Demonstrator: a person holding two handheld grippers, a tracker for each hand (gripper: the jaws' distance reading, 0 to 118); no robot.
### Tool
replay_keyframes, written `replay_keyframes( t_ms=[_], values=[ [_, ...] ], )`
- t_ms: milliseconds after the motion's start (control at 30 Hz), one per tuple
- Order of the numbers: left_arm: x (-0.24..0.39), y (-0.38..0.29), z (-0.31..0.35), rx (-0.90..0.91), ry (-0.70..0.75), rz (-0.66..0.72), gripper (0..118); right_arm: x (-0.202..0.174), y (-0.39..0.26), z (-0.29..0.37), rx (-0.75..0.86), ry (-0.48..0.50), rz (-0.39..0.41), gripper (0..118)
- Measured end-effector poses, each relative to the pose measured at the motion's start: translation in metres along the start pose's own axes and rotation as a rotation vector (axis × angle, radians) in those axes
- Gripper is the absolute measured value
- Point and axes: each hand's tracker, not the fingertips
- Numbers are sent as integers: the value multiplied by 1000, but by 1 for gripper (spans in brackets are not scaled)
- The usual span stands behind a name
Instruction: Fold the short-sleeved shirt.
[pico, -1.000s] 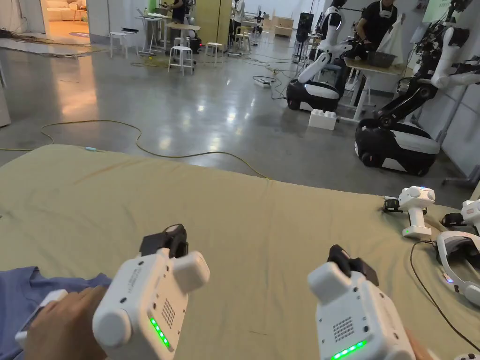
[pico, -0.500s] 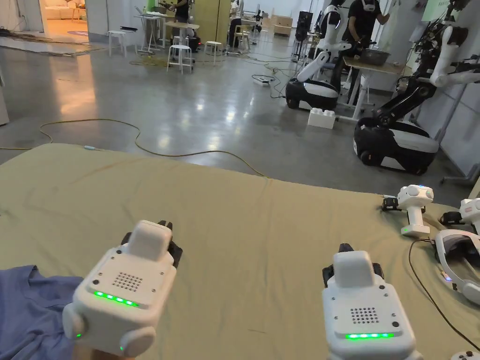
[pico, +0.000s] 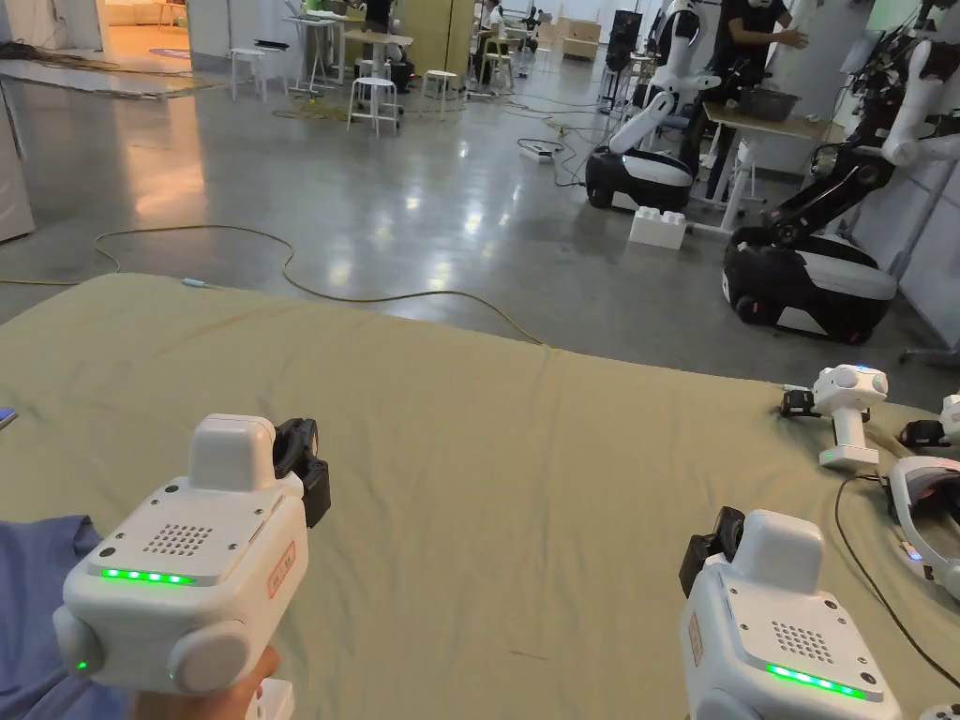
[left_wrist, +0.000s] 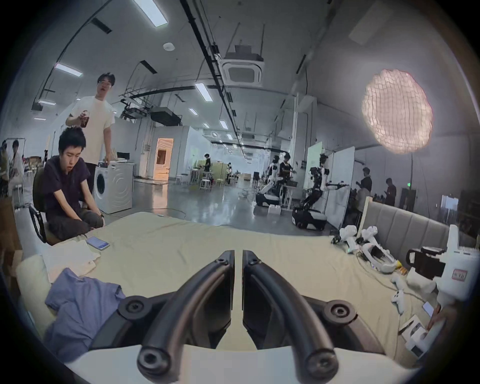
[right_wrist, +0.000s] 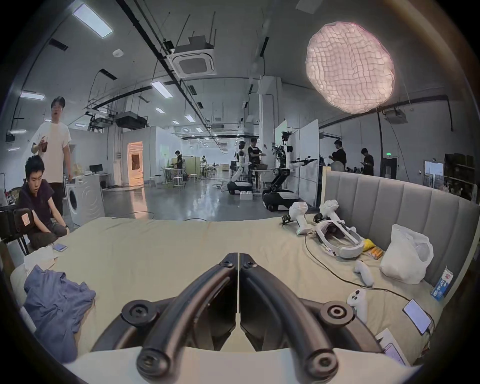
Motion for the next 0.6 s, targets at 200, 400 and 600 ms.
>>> replay_keyframes(
  t_ms=[200, 400, 600],
  values=[
    [-55, -1, 10, -195, 89, -79, 7, -22, -3, 3, -29, 60, 69, 1],
    [-131, -16, 30, -476, 193, -61, 7, -42, -21, -7, -114, 109, 86, 1],
    [-208, -56, 40, -673, 299, 88, 12, -59, -40, -15, -193, 141, 119, 1]
  ],
)
